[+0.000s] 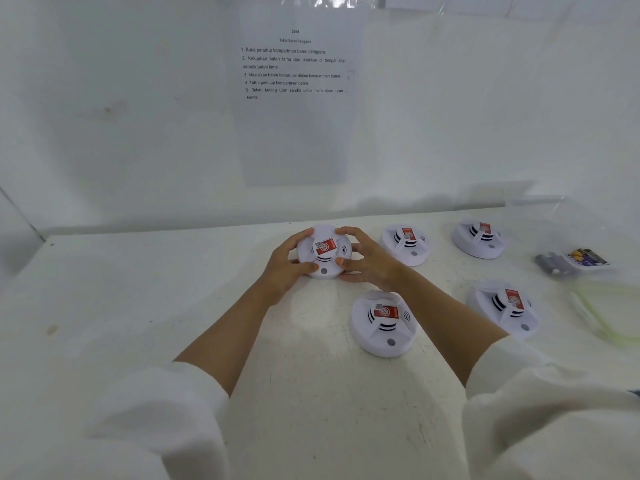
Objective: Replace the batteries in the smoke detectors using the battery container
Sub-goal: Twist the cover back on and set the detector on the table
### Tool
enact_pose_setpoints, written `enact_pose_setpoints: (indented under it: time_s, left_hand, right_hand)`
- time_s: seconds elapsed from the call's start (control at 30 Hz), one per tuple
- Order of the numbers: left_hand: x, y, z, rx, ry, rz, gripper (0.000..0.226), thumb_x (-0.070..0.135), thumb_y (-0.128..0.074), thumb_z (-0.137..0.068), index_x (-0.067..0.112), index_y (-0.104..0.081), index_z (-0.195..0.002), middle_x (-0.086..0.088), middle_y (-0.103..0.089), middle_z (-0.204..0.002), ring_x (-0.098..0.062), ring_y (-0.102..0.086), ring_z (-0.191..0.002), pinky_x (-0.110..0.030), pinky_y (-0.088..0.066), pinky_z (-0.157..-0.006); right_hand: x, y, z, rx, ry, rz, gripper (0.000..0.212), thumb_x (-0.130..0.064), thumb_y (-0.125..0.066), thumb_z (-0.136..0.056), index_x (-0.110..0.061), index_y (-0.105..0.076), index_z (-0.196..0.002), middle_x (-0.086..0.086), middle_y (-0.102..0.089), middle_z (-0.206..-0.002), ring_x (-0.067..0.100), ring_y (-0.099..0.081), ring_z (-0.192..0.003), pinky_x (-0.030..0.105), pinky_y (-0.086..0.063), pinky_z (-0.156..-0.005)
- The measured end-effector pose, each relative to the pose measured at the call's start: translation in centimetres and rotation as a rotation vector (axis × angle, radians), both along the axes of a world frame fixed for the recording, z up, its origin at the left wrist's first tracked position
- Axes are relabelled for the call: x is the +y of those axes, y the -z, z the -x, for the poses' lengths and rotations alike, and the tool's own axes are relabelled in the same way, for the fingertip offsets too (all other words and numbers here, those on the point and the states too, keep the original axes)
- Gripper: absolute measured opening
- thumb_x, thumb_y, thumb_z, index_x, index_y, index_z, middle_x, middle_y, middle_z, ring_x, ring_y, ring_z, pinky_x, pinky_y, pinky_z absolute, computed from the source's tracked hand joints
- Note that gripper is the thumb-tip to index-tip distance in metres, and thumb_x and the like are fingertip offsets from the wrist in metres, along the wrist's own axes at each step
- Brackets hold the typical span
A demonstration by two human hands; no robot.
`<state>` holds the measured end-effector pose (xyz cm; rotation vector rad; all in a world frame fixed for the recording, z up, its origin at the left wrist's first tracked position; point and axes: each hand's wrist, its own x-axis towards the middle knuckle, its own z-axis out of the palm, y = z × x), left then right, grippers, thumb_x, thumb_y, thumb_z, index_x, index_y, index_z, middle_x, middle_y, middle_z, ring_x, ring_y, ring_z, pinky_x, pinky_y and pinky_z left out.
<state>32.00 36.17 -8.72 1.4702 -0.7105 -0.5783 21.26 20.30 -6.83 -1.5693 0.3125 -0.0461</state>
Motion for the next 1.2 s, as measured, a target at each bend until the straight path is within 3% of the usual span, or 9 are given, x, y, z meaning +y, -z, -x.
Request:
enact_pose_setpoints:
  time_s: [0.27,0.47,0.67,1.03,1.2]
  left_hand:
    - [-0.03,-0.10,-0.27,0.015,0.023,-0.022,0.061,-0.012,-0.062,-0.079,0.018,-0.047,-0.131,0.003,-0.048,-0.125,-0.016,-0.051,-0.110,-0.018,-0.055,-0.074]
    - [-0.01,-0.32,-0.15,0.030,0.024,-0.031,0.062,-0.012,-0.061,-0.079,0.016,-0.046,-0.133,0.004,-0.047,-0.124,-0.006,-0.052,-0.102,-0.013,-0.053,-0.069]
    - [0.03,-0.36,-0.18,0.033,0.024,-0.028,0.062,-0.011,-0.062,-0.079,0.017,-0.047,-0.132,0.003,-0.047,-0.125,-0.015,-0.050,-0.109,-0.017,-0.055,-0.074]
    - [0.10,-0.55,0.02,0.025,0.020,-0.042,0.062,-0.011,-0.061,-0.080,0.016,-0.046,-0.133,0.005,-0.047,-0.122,0.000,-0.052,-0.099,-0.011,-0.051,-0.067]
    - [0.08,-0.64,0.06,0.025,0.016,-0.050,0.063,-0.012,-0.061,-0.080,0.016,-0.045,-0.134,0.003,-0.046,-0.124,-0.001,-0.053,-0.097,-0.010,-0.051,-0.065]
  right_hand:
    - [-0.02,0.06,0.03,0.004,0.010,0.029,0.051,-0.005,-0.061,-0.086,-0.026,-0.040,-0.127,0.018,-0.048,-0.125,0.030,-0.059,-0.102,0.036,-0.056,-0.082]
    - [-0.08,0.11,-0.12,0.022,0.015,0.041,0.050,-0.007,-0.063,-0.085,-0.030,-0.041,-0.124,0.021,-0.047,-0.126,0.035,-0.057,-0.109,0.037,-0.056,-0.084]
    - [-0.09,0.08,-0.14,0.026,0.013,0.034,0.050,-0.008,-0.063,-0.085,-0.030,-0.041,-0.125,0.019,-0.048,-0.124,0.032,-0.058,-0.106,0.036,-0.056,-0.083]
    - [0.02,-0.02,-0.09,0.021,0.017,0.039,0.050,-0.007,-0.062,-0.086,-0.028,-0.041,-0.126,0.016,-0.050,-0.119,0.028,-0.059,-0.101,0.032,-0.057,-0.079]
    - [-0.03,0.11,-0.15,0.031,0.027,0.036,0.050,-0.008,-0.063,-0.085,-0.030,-0.042,-0.125,0.019,-0.049,-0.124,0.032,-0.058,-0.106,0.038,-0.055,-0.086]
